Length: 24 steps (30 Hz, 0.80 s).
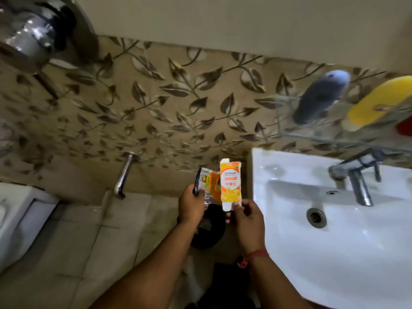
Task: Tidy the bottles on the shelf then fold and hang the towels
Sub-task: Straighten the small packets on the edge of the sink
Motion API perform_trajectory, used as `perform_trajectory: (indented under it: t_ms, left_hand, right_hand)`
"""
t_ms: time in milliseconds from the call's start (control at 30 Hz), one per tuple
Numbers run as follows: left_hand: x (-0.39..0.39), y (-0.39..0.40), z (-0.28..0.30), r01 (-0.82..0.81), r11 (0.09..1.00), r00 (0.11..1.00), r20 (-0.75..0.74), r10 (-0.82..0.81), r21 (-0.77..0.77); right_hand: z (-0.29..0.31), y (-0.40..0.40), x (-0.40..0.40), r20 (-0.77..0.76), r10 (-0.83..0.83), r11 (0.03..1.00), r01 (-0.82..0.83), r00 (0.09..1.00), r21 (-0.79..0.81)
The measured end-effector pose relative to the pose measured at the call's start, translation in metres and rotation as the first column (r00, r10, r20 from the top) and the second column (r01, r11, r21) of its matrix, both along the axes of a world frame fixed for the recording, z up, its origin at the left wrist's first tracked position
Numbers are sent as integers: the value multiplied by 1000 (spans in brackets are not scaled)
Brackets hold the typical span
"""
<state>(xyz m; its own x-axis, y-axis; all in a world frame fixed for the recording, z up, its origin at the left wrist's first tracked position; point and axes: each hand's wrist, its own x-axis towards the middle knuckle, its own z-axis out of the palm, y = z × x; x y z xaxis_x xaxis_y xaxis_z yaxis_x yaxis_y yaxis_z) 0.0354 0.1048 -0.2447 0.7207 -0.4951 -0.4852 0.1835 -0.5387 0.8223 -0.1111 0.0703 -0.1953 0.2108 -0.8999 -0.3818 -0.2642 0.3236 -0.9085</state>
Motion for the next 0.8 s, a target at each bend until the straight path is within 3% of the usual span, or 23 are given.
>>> perform_trajectory:
  t_ms: [100,200,267,400,533,667,800]
  left_hand:
    - [25,55,-40,-29,992,1000,4,29,125]
    - [35,96,-81,-45,983,996,-67,58,179]
    - [40,113,-119,-31,980,988,-142,59,195]
    - [44,115,-213,3,965,978,-203,52,263]
    - [42,87,-306,-10,965,976,-206,66,261]
    - [38,61,-413,140,952,953,-299,-55,271]
    - [25,50,-447,344,876,919,-314,-239,338]
  right_hand:
    - [-37,30,25,-75,53,992,-45,996,115]
    - [-92,47,40,-81,35,954,-9,996,301]
    - [-144,52,45,-163,73,928,-7,984,374]
    - [-257,52,50,-313,123,898,29,942,439]
    - [-357,34,61,-467,138,927,53,873,373]
    - [-434,15,72,-474,142,910,73,869,407]
    - [-484,14,67,-460,237,868,26,855,496]
